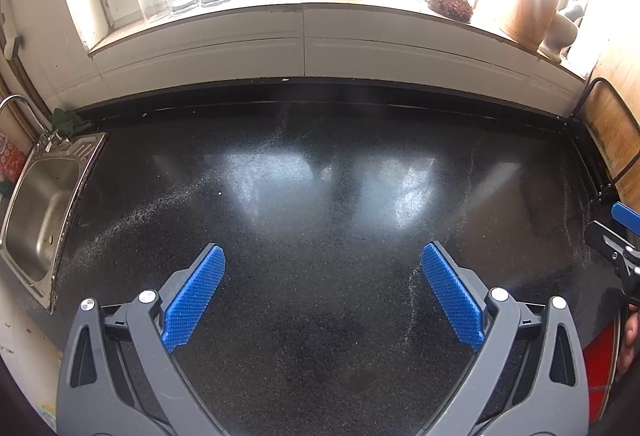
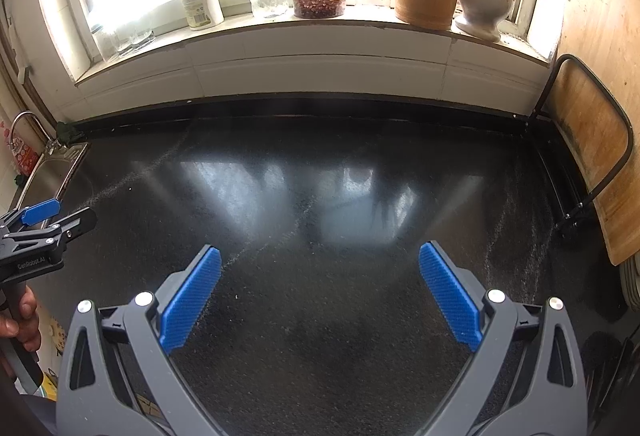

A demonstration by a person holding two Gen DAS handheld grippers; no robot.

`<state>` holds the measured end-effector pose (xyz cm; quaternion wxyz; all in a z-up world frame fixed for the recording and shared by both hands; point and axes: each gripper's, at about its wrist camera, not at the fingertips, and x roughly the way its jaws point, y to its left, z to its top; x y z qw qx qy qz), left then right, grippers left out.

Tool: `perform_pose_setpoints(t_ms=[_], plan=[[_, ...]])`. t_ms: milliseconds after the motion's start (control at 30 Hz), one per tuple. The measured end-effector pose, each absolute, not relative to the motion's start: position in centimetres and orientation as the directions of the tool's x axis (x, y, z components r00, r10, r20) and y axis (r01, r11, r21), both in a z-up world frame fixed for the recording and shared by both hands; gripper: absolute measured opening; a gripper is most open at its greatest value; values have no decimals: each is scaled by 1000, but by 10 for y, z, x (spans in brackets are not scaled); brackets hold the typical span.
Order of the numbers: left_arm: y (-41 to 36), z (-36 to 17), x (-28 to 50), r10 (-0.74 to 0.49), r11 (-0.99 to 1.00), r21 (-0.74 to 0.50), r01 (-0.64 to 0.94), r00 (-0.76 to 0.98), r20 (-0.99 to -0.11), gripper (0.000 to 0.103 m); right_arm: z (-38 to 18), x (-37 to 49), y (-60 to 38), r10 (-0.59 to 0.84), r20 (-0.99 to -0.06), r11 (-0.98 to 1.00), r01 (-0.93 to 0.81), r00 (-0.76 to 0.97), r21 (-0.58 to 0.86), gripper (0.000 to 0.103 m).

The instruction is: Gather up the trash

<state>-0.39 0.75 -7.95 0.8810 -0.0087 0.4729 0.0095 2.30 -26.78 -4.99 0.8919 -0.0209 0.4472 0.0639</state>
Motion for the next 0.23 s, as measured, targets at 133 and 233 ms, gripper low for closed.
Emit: perform_pose_setpoints(t_ms=[133,233], plan=[[7,-87,-2,19,1000,3,-29,537,-843,96,-54,24,-273,91,-805,992,-127,586,20,96],[8,-98,-1,11,1000,2,-17,533,-846,96,-61,25,-281,82,-810,993,-117,580,17,96]])
